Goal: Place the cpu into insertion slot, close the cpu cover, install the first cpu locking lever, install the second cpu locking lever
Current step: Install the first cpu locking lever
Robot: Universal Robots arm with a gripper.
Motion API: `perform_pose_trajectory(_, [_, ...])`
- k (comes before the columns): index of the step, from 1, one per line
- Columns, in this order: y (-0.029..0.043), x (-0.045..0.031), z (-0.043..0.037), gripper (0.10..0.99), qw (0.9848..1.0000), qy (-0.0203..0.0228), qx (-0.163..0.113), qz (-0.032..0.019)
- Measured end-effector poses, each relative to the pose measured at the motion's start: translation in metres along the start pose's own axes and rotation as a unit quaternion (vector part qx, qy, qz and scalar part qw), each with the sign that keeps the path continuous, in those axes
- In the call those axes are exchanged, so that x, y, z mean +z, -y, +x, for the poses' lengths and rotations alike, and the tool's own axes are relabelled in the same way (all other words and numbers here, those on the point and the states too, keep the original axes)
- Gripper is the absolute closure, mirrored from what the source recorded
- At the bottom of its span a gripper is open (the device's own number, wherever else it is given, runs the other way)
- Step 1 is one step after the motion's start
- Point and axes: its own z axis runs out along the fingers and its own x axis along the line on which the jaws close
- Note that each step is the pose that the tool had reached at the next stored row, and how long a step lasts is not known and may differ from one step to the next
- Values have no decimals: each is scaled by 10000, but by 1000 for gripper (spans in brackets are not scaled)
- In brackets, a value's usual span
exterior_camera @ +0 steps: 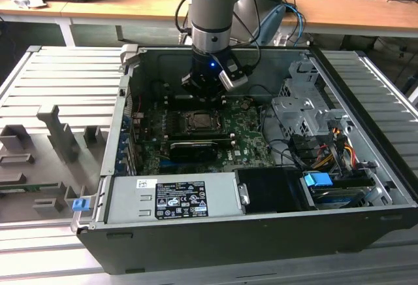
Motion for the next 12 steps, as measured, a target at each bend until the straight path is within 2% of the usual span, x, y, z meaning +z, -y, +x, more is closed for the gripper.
perform_pose_trajectory(5, [1,48,-6,980,9999,-8,-6,141])
perform_pose_trajectory(8, [-5,56,-5,980,9999,-9,-6,143])
perform_pose_trajectory(9, [-15,40,-8,980,9999,-5,-6,127])
perform_pose_trajectory(11, [-29,-145,-15,980,9999,-5,-6,131])
perform_pose_trajectory(12, [-29,-147,-15,980,9999,-7,-6,133])
